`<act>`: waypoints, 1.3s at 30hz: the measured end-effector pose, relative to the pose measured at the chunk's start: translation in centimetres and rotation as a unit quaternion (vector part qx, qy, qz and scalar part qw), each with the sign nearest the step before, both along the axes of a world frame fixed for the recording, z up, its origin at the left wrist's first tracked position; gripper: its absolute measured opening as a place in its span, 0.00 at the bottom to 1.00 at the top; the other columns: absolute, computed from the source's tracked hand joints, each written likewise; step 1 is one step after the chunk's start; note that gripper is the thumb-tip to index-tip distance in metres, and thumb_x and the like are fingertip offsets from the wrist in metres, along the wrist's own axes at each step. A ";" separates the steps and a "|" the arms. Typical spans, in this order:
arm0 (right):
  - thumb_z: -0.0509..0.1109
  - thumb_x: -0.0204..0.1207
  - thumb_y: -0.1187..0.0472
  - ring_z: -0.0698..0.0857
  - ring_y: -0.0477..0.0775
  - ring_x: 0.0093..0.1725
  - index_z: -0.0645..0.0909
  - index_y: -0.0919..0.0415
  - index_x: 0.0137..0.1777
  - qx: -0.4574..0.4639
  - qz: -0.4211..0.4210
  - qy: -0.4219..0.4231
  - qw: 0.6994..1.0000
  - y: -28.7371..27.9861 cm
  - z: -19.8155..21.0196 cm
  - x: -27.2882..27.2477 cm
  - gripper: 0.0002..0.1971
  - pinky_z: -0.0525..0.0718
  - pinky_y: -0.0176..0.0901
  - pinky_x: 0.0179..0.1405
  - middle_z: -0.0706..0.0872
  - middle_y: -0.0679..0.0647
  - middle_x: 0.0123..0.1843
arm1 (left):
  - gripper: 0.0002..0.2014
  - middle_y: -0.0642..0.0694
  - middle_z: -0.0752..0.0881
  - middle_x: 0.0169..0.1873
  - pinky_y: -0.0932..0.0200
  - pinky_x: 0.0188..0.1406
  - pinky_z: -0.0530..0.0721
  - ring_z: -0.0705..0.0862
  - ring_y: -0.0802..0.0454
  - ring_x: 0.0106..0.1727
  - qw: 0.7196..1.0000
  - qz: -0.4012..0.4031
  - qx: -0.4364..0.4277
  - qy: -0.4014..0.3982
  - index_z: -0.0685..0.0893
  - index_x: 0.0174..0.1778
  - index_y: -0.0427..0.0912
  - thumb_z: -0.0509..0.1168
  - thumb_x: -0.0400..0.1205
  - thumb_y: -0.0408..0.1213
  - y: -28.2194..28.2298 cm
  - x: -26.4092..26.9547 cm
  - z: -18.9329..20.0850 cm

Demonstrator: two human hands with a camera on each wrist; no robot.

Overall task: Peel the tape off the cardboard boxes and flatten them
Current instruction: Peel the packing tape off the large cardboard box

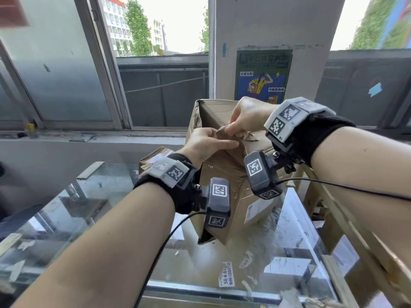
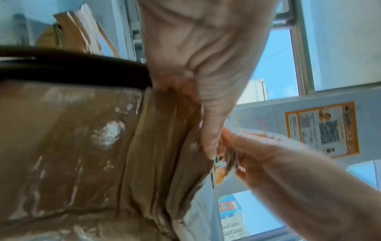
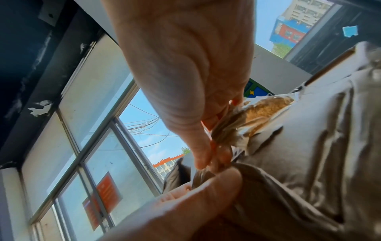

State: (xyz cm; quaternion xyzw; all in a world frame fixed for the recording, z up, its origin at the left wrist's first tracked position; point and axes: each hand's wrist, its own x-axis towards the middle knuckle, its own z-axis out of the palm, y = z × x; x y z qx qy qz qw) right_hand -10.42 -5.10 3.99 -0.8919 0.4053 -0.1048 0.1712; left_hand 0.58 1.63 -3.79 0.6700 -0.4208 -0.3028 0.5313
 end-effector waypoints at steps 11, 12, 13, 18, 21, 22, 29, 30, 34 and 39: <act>0.74 0.71 0.60 0.78 0.51 0.37 0.84 0.63 0.36 0.046 0.023 0.052 0.997 0.8 0.2 1.2 0.07 0.74 0.43 0.37 0.82 0.56 0.35 | 0.23 0.50 0.82 0.38 0.60 0.29 0.73 0.77 0.56 0.35 0.990 0.068 -0.005 -0.127 0.70 0.37 0.49 0.82 0.65 0.42 -0.9 -0.5 0.1; 0.74 0.71 0.61 0.78 0.51 0.35 0.84 0.63 0.33 0.061 0.027 0.039 0.997 0.7 0.1 1.2 0.08 0.75 0.43 0.37 0.82 0.55 0.33 | 0.23 0.50 0.82 0.39 0.60 0.30 0.73 0.77 0.56 0.36 0.986 0.070 -0.007 -0.148 0.70 0.38 0.49 0.82 0.66 0.43 -1.0 -0.5 -0.1; 0.74 0.71 0.61 0.78 0.51 0.34 0.83 0.62 0.31 0.072 0.031 0.027 0.997 0.5 -0.1 1.1 0.10 0.76 0.43 0.37 0.82 0.55 0.31 | 0.23 0.50 0.82 0.40 0.59 0.31 0.74 0.77 0.55 0.37 0.984 0.069 -0.008 -0.166 0.70 0.38 0.49 0.81 0.66 0.44 -0.9 -0.6 -0.2; 0.75 0.74 0.56 0.77 0.48 0.29 0.87 0.64 0.37 0.106 0.052 0.018 0.993 -0.7 -0.3 0.2 0.12 0.75 0.38 0.32 0.83 0.54 0.31 | 0.24 0.49 0.82 0.42 0.53 0.43 0.82 0.80 0.52 0.43 0.984 0.045 -0.007 -0.173 0.71 0.43 0.47 0.82 0.65 0.40 -0.9 -0.5 -0.8; 0.73 0.75 0.51 0.77 0.48 0.34 0.86 0.62 0.38 0.051 0.048 0.022 0.997 -1.0 -0.7 0.2 0.14 0.74 0.41 0.35 0.82 0.51 0.32 | 0.27 0.52 0.81 0.43 0.54 0.47 0.83 0.80 0.54 0.45 0.986 0.054 -0.024 -0.156 0.73 0.49 0.45 0.83 0.64 0.42 -0.7 -0.3 -1.0; 0.74 0.74 0.50 0.78 0.49 0.36 0.86 0.62 0.40 0.042 0.054 0.030 0.997 -0.8 -0.7 0.2 0.13 0.75 0.42 0.37 0.82 0.52 0.34 | 0.29 0.52 0.81 0.44 0.54 0.49 0.83 0.80 0.54 0.47 0.985 0.060 -0.024 -0.157 0.73 0.52 0.46 0.84 0.63 0.44 -0.6 -0.2 -1.1; 0.75 0.67 0.62 0.75 0.43 0.37 0.71 0.51 0.59 -0.058 0.092 0.058 0.992 0.1 0.1 0.1 0.22 0.71 0.41 0.29 0.76 0.46 0.41 | 0.32 0.50 0.85 0.51 0.51 0.57 0.86 0.85 0.53 0.53 0.995 0.046 0.000 -0.084 0.77 0.58 0.46 0.82 0.64 0.54 0.0 0.7 -1.1; 0.75 0.69 0.62 0.74 0.43 0.35 0.69 0.51 0.61 -0.092 0.100 0.042 0.990 0.2 0.2 0.1 0.24 0.70 0.41 0.30 0.74 0.46 0.40 | 0.31 0.48 0.86 0.52 0.50 0.57 0.86 0.86 0.52 0.53 0.997 0.043 -0.015 -0.059 0.77 0.58 0.44 0.82 0.64 0.52 -0.1 0.7 -0.7; 0.67 0.79 0.58 0.81 0.57 0.39 0.69 0.55 0.68 -0.220 0.146 0.004 0.965 0.1 0.2 -0.5 0.18 0.80 0.50 0.39 0.82 0.55 0.43 | 0.23 0.40 0.89 0.49 0.52 0.51 0.87 0.89 0.47 0.48 0.999 -0.007 -0.032 0.006 0.83 0.53 0.37 0.81 0.69 0.44 0.0 0.8 1.2; 0.62 0.83 0.61 0.80 0.59 0.53 0.72 0.51 0.75 -0.289 0.208 0.049 0.933 -0.2 -0.4 -0.8 0.20 0.81 0.51 0.51 0.78 0.60 0.61 | 0.07 0.43 0.88 0.39 0.56 0.40 0.86 0.87 0.49 0.38 0.997 -0.078 -0.019 0.011 0.87 0.46 0.39 0.75 0.76 0.35 0.5 1.1 2.2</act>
